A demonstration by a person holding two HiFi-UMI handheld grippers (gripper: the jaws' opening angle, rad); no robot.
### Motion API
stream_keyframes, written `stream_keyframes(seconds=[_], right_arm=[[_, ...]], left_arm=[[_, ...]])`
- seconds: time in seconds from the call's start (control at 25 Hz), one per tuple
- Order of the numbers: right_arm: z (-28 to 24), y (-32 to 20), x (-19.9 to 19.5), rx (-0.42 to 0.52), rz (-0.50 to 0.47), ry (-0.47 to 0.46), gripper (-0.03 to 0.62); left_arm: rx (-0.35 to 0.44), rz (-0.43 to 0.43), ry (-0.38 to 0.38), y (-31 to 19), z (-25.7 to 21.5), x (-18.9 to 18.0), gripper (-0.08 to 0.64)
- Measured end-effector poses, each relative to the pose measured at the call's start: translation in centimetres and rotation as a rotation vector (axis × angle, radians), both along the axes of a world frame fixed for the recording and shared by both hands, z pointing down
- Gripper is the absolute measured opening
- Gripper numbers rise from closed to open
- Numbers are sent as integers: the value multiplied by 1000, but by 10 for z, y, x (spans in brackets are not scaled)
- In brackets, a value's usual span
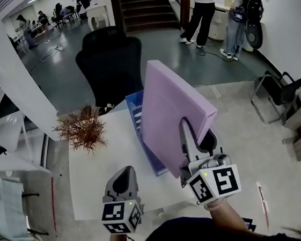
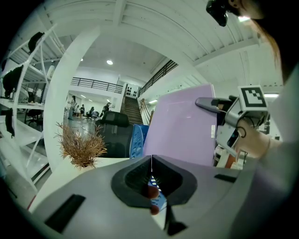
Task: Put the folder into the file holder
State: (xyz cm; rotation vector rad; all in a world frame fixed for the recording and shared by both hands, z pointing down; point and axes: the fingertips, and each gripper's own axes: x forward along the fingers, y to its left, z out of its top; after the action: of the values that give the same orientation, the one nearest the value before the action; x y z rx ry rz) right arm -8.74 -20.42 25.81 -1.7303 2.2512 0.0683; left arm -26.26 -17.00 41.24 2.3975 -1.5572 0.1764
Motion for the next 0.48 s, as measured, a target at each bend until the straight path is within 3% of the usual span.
stream_keyframes(seconds=[0.48], right_arm=[[4,-28,-22,26,25,52,133]], left_arm=[[-10,-40,-12,-18,6,-16,6]])
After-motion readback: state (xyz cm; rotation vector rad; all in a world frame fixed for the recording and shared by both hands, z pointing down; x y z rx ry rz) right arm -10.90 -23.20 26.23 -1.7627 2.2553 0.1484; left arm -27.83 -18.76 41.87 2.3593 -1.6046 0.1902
